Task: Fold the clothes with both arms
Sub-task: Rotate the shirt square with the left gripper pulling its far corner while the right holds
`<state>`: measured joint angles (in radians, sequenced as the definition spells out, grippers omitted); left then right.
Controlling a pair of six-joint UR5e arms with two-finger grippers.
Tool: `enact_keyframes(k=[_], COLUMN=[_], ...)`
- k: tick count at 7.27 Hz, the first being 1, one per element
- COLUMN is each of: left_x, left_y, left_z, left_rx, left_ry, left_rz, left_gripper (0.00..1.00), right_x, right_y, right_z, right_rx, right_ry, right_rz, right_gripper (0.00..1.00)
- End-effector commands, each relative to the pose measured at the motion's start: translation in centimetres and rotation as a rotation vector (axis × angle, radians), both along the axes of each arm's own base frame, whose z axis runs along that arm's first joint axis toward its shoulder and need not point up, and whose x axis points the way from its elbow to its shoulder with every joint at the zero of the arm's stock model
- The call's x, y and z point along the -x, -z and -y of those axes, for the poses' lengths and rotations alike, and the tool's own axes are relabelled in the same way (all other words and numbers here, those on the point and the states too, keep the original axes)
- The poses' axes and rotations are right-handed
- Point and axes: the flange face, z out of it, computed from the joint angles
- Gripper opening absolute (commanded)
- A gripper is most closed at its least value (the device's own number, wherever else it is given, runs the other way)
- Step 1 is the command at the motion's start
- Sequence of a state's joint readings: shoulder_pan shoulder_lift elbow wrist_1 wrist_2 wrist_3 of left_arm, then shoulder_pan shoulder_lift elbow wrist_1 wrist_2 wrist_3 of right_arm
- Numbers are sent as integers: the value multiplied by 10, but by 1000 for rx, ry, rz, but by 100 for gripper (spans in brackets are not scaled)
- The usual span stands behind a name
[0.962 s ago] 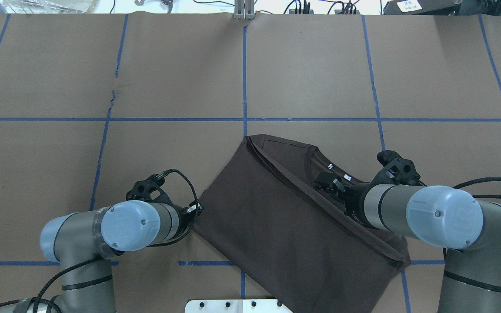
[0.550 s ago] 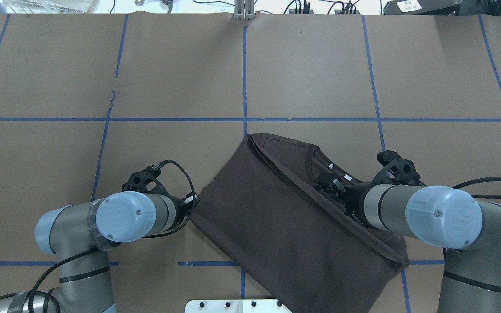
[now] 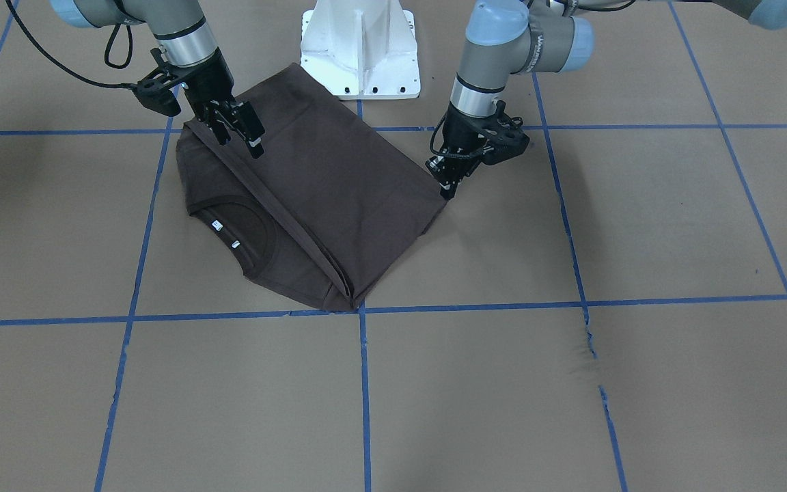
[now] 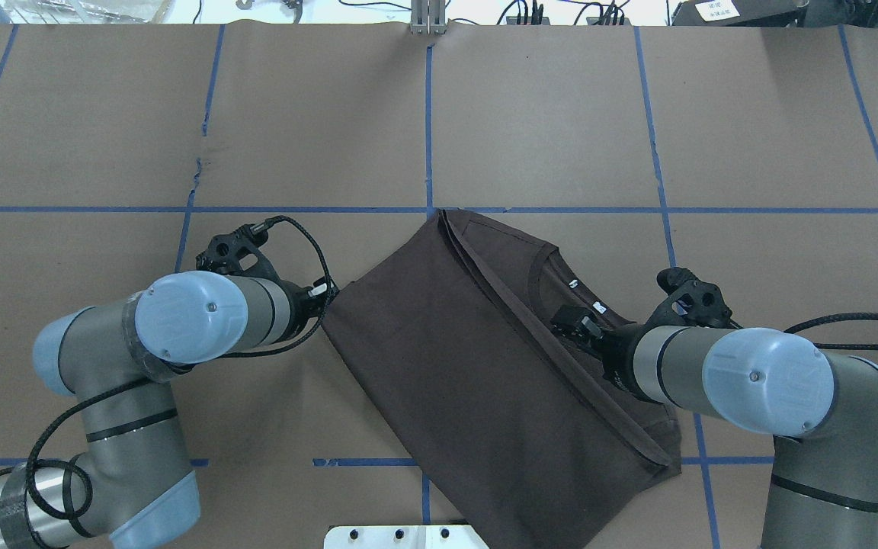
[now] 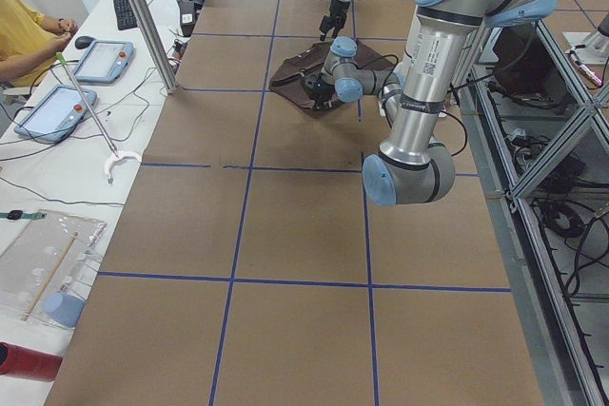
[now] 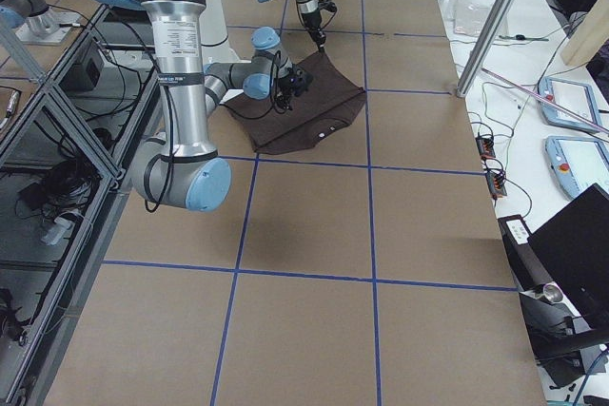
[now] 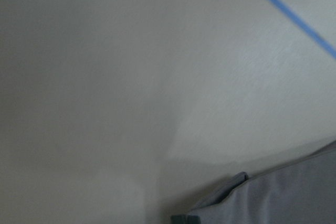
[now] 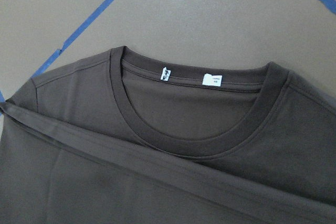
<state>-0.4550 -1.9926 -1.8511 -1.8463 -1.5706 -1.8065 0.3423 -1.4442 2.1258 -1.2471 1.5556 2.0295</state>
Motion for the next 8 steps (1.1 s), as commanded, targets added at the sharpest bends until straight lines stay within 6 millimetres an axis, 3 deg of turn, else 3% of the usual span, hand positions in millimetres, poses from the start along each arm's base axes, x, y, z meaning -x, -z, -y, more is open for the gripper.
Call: enact_keyframes(k=[1, 3, 4, 5, 6, 7, 8], left_x=[17, -13, -42, -52, -52, -38, -13], left_y=[13, 0, 5, 1, -1, -19, -29], left_z=[86, 197, 245, 266, 263, 250, 223], left_rx=[-100, -144, -158, -185, -193, -197, -218], left_ry=[73, 171, 188, 190, 166, 167, 164], left_rz=[25, -38, -37, -66, -93, -103, -139], left_gripper=[0, 0, 0, 4, 29, 36, 39], right_x=[4, 5, 6, 13, 25, 36, 55], right_y=[-3, 1, 7, 12, 15, 16, 7], right_z=[1, 1, 2, -3, -8, -6, -4], right_rx=[1, -9, -22, -39, -69, -118, -155], right_ry=[1, -6, -20, -25, -32, -27, 13], right_rz=[-8, -1, 6, 10, 3, -19, -74], right_gripper=[100, 100, 100, 100, 100, 100, 100])
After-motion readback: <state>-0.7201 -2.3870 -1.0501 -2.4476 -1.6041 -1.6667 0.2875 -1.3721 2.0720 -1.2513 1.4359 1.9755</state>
